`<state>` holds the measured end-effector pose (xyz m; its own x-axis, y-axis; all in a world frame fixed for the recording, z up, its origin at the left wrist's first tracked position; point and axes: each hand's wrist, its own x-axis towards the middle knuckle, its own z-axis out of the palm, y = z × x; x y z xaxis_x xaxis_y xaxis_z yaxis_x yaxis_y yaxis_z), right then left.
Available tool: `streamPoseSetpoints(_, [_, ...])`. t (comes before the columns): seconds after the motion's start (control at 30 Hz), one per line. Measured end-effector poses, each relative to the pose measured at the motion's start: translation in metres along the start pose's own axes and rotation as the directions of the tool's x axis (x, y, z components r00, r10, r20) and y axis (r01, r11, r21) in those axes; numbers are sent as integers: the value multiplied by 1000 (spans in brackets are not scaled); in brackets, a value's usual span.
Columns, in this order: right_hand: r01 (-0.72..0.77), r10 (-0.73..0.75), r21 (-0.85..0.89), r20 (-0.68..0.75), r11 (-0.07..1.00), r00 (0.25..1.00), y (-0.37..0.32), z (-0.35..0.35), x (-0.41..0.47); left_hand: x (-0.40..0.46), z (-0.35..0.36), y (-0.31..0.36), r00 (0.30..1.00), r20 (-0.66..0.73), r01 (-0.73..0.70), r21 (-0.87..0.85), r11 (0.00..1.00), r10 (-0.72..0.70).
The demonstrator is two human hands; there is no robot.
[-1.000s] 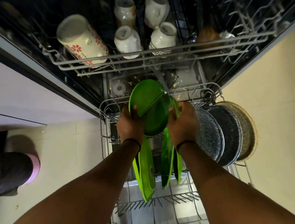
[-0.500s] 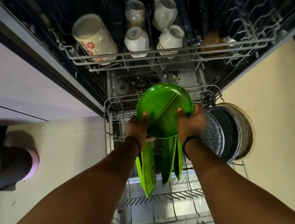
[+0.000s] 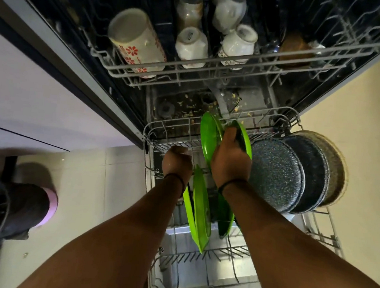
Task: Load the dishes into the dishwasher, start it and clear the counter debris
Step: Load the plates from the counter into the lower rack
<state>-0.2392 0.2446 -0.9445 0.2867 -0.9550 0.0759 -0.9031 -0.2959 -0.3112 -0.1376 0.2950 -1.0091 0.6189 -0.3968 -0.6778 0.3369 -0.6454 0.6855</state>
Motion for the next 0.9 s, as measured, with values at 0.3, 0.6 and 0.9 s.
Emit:
streamPoseSetpoints(0.3, [79, -66, -65, 184, 995, 981, -12, 25, -7, -17, -12, 12, 992, 127, 22, -98, 995, -10])
streamPoseSetpoints(0.6, [220, -259, 159, 289, 962, 922, -21, 46, -21, -11, -19, 37, 983, 182, 63, -275, 959, -12])
streamPoseSetpoints(0.9, [278, -352, 264, 292, 924, 890, -19, 41, -19, 4, -27, 46, 999, 31, 22, -291, 957, -13])
